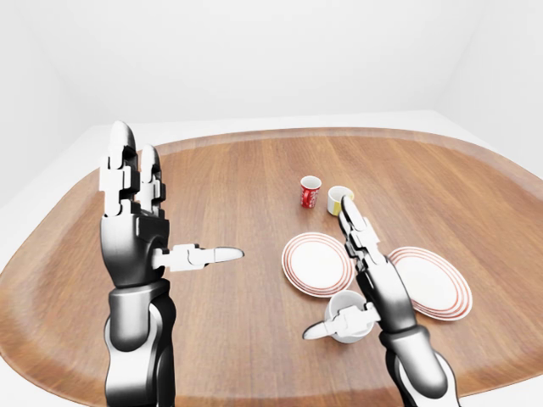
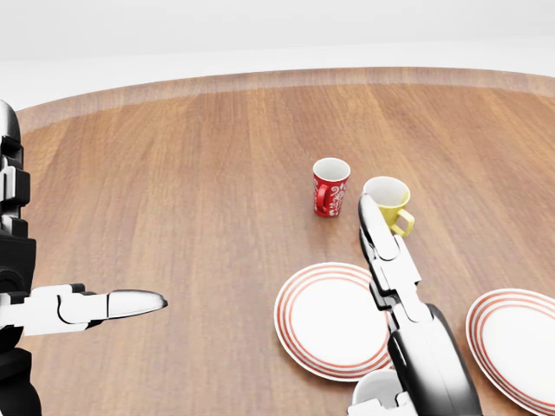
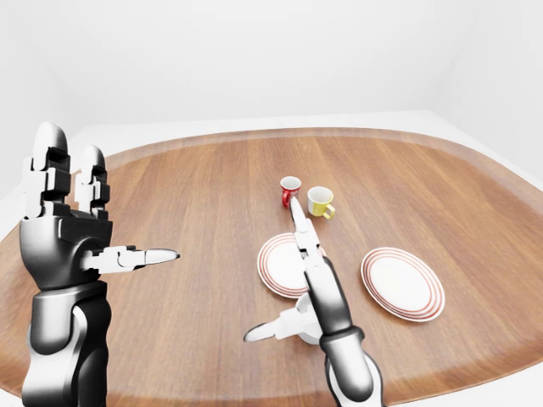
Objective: Put the white mug on the left plate.
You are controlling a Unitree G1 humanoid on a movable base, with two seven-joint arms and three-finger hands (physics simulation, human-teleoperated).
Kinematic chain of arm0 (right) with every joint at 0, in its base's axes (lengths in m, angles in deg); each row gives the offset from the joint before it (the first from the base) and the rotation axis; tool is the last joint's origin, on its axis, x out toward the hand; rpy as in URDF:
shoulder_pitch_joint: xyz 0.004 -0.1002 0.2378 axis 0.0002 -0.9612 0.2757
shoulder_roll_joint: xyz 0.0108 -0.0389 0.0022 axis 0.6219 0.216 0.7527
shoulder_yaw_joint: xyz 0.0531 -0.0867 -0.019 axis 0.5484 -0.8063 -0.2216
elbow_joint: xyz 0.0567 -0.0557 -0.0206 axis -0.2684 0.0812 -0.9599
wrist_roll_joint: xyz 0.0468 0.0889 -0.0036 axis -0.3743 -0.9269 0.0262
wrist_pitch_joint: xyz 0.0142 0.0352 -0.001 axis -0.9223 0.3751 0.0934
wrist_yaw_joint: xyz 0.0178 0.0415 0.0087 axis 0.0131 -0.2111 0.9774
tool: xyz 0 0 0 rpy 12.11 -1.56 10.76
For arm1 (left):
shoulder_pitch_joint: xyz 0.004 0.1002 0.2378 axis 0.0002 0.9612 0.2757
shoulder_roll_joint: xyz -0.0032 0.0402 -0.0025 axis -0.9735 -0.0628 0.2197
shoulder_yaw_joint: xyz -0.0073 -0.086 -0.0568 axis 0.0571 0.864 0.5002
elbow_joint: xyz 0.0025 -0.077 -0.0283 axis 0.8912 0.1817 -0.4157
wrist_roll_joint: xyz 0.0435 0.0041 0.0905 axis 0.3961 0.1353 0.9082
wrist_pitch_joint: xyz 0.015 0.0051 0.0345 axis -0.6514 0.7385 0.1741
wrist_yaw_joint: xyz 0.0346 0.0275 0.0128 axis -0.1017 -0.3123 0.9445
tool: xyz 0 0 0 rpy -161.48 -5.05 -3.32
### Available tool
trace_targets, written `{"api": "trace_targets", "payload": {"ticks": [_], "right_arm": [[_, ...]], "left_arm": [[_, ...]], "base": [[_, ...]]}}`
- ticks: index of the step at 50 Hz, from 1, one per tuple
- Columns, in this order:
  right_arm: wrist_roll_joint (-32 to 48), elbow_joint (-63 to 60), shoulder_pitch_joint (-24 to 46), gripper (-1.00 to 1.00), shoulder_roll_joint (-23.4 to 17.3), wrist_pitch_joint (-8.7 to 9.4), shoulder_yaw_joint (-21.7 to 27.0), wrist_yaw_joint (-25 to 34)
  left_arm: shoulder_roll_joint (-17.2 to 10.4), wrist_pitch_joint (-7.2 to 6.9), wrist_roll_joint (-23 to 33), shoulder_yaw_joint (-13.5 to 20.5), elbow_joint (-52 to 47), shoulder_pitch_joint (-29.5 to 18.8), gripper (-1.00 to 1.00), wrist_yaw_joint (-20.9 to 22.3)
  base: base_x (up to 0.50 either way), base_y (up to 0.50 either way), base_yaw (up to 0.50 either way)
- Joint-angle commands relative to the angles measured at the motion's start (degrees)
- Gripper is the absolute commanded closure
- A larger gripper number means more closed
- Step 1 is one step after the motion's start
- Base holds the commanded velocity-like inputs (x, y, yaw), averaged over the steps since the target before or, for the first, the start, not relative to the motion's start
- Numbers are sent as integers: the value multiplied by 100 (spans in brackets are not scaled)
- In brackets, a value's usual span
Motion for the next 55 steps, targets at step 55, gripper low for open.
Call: {"api": "trace_targets", "payload": {"ticks": [55], "right_arm": [[2986,-157,323,-100,390,0,1014,1959]], "left_arm": [[-16,0,-24,38,-41,-26,-100,2]], "base": [[0,0,0]]}}
